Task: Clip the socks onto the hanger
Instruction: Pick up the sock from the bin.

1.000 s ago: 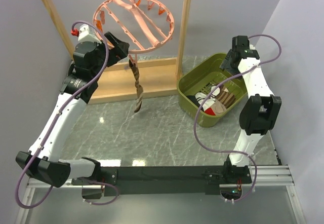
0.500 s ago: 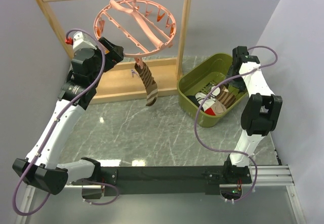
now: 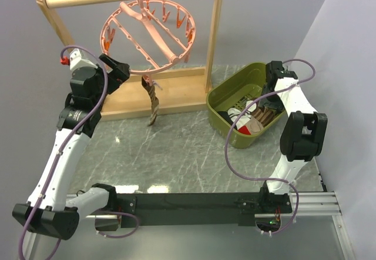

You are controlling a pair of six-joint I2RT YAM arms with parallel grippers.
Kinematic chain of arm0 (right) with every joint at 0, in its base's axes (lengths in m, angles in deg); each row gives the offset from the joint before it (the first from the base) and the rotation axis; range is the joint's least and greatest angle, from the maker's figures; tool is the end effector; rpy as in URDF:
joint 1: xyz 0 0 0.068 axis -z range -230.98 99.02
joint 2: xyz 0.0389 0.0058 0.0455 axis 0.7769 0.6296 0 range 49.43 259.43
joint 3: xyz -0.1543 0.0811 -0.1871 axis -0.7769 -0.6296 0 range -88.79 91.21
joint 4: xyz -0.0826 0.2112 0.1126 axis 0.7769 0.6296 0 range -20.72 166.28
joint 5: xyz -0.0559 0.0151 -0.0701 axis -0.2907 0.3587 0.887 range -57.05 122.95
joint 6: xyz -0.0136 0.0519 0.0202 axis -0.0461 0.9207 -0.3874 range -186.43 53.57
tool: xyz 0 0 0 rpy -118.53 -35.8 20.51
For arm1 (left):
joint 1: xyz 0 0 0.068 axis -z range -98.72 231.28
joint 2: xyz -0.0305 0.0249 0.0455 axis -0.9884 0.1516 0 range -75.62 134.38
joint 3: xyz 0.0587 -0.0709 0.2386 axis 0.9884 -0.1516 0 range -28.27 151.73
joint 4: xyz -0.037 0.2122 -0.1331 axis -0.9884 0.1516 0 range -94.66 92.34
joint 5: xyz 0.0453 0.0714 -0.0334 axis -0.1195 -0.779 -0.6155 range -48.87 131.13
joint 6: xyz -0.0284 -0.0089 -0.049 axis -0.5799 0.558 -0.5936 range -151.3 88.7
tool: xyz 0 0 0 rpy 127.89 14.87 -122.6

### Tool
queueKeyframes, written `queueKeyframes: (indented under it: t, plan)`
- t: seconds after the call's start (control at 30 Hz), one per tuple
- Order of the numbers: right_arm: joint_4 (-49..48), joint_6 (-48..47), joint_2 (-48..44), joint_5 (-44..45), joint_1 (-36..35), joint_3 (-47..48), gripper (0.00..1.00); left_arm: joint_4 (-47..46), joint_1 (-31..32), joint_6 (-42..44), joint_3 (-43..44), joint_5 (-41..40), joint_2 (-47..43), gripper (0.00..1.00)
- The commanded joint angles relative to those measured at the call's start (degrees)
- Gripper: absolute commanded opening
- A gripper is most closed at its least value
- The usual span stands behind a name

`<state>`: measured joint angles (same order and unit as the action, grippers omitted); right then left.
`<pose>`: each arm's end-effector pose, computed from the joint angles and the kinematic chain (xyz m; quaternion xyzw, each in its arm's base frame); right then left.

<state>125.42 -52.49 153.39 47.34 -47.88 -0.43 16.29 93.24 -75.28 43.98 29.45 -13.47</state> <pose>0.3574 -0.0295 0.2392 0.1647 0.9658 -0.1083 0.1684 0.2352 -0.0414 0.4103 -0.2738 0.7192 -0.2280 0.5965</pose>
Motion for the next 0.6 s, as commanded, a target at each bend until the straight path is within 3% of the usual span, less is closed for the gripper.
queueKeyframes:
  t: [0.0, 0.27, 0.43, 0.57]
  plan:
    - [-1.0, -1.9, -1.1, 3.2, -1.6, -0.1, 0.60, 5.0, -0.8, 3.6, -1.1, 2.6, -2.5, 0.95]
    - [-3.6, -2.6, 2.3, 5.5, -4.5, 0.2, 0.55, 5.5, -1.6, 7.9, 0.9, 5.0, -2.8, 0.95]
    - [-2.8, -2.8, 4.0, 7.8, -4.5, 3.0, 0.44, 7.5, -1.9, 11.1, 2.5, 4.9, -3.4, 0.95]
    - [-1.1, -3.0, 5.6, 14.2, -4.6, 5.5, 0.48, 6.8, -2.1, 13.2, 1.2, 4.7, -5.6, 0.96]
